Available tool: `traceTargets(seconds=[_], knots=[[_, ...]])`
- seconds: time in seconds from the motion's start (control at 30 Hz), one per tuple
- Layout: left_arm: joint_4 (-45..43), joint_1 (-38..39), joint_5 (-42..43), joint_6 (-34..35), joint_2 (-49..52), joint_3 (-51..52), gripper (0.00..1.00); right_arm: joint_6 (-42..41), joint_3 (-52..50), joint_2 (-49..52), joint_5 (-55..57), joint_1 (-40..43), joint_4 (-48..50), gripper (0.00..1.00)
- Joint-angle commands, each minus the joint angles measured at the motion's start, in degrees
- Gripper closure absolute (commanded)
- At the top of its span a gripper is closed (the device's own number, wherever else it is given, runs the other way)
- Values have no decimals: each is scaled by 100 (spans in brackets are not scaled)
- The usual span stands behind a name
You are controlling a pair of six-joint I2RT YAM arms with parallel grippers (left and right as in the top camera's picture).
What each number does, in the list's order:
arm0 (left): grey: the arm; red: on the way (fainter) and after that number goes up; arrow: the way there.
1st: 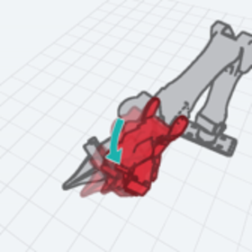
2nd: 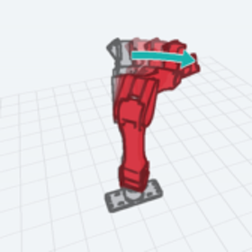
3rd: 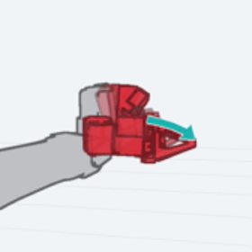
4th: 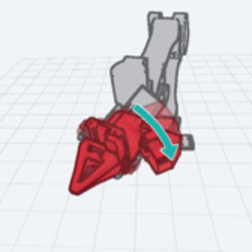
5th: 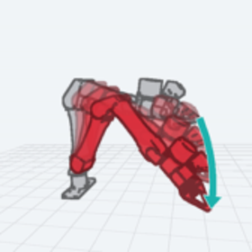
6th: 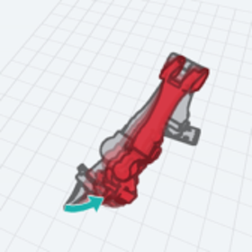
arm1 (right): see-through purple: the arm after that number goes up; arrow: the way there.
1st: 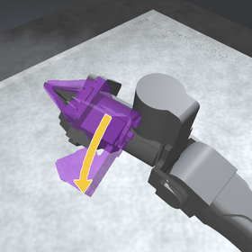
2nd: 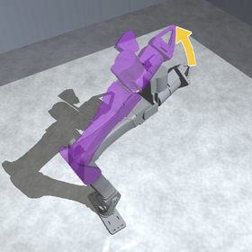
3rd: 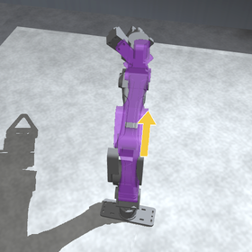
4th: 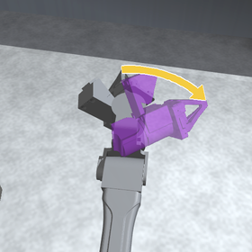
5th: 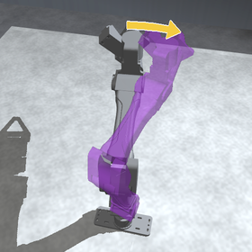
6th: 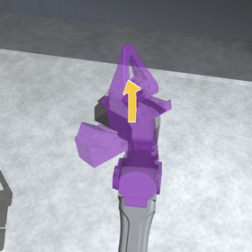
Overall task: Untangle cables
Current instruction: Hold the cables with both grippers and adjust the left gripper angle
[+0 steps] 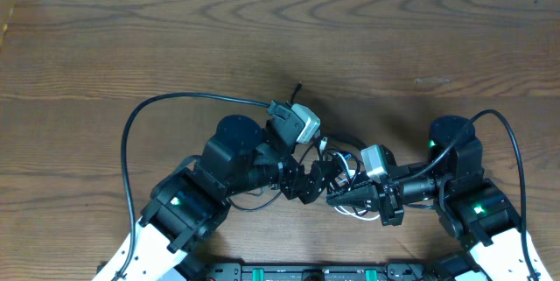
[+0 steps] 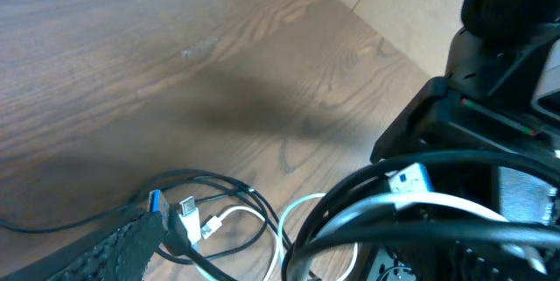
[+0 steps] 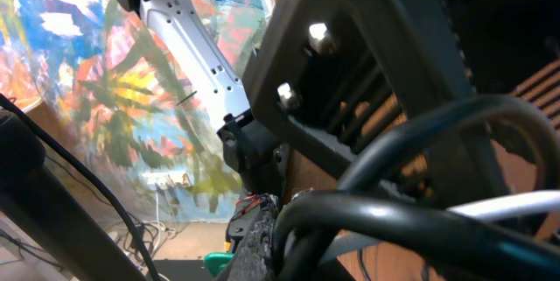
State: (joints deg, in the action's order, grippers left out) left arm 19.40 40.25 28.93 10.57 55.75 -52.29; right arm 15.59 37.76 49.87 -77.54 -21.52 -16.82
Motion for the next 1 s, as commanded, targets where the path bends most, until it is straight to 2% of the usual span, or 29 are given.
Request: traceTargets(seconds=[0.0,0.4,0.67,0.83,0.97], knots=[[-2,13,177,42,94,-15,10,-20,-7,2,-87,-28,31,99],[-4,13,199,42,125,-15,10,-42,-7,2,-76,-26,31,99],[7,0,122,39,-72,-15,10,-695,-7,2,599,-22,33,99],[334,0,-625,42,-267,-15,11,-1366,-7,2,1215,-22,90,99],[680,0,-1335,42,-428,-15,11,-1473,-7,2,1180,-24,184,99]])
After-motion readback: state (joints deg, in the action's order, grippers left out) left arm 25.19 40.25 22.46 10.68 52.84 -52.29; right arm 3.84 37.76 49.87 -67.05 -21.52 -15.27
